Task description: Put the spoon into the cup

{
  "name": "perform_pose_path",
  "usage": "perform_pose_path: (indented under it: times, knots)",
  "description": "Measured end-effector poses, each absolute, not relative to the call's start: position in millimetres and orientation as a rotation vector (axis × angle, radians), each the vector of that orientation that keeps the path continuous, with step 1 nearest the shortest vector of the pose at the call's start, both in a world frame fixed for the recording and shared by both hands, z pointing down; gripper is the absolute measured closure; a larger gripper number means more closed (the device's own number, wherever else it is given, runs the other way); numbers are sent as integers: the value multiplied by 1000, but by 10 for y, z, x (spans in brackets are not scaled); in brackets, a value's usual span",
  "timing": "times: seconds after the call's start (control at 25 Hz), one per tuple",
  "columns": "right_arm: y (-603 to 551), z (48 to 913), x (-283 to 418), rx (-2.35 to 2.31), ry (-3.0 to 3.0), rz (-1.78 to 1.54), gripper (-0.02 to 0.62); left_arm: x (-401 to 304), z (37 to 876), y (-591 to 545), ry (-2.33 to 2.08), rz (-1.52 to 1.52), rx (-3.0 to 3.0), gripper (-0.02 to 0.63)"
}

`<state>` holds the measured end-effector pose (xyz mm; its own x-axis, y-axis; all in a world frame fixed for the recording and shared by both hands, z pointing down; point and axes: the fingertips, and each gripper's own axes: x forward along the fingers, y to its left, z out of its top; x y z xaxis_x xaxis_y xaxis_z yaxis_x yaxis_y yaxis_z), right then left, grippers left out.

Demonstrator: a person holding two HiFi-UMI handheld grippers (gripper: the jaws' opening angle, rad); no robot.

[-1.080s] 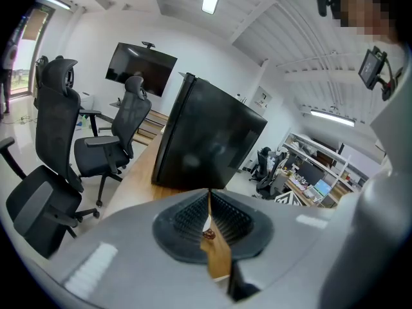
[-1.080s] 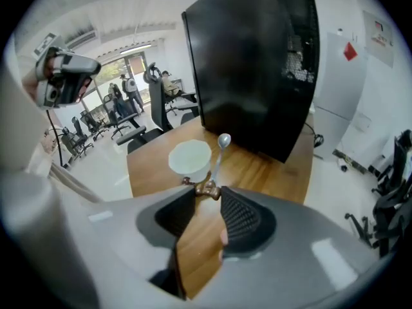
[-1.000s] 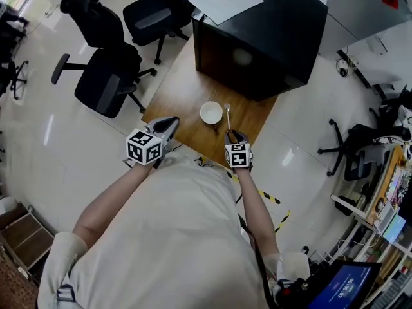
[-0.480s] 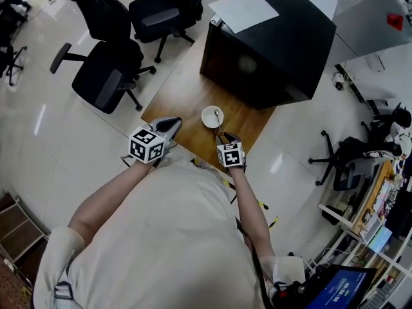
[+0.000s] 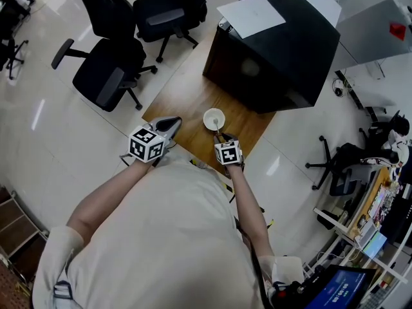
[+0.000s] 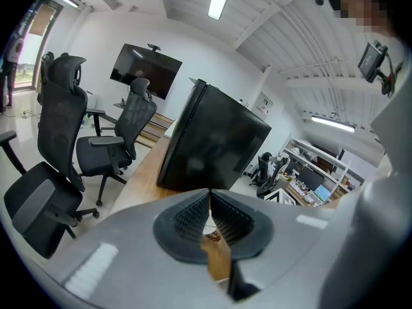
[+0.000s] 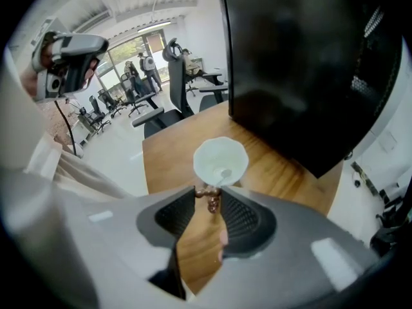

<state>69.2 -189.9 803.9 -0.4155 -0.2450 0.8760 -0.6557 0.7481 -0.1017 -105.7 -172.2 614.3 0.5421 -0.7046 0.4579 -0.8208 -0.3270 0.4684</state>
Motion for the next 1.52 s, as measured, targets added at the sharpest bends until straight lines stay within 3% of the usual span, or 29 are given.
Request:
perform_pose_path:
  times: [1.2,1.36,1.52]
  knots:
    - [-1958,8287,570,742,-1949,643,465,-1526,6115,-1560,-1260,181,2079,606]
    - [-1994,8238,591,815,-1942,649,394,-1603,6144,-1521,-1223,180,2088,606]
    - [-2130,8023,588,941,-1967,643,383,-1731,6077,-1561,-1179,190,2114,606]
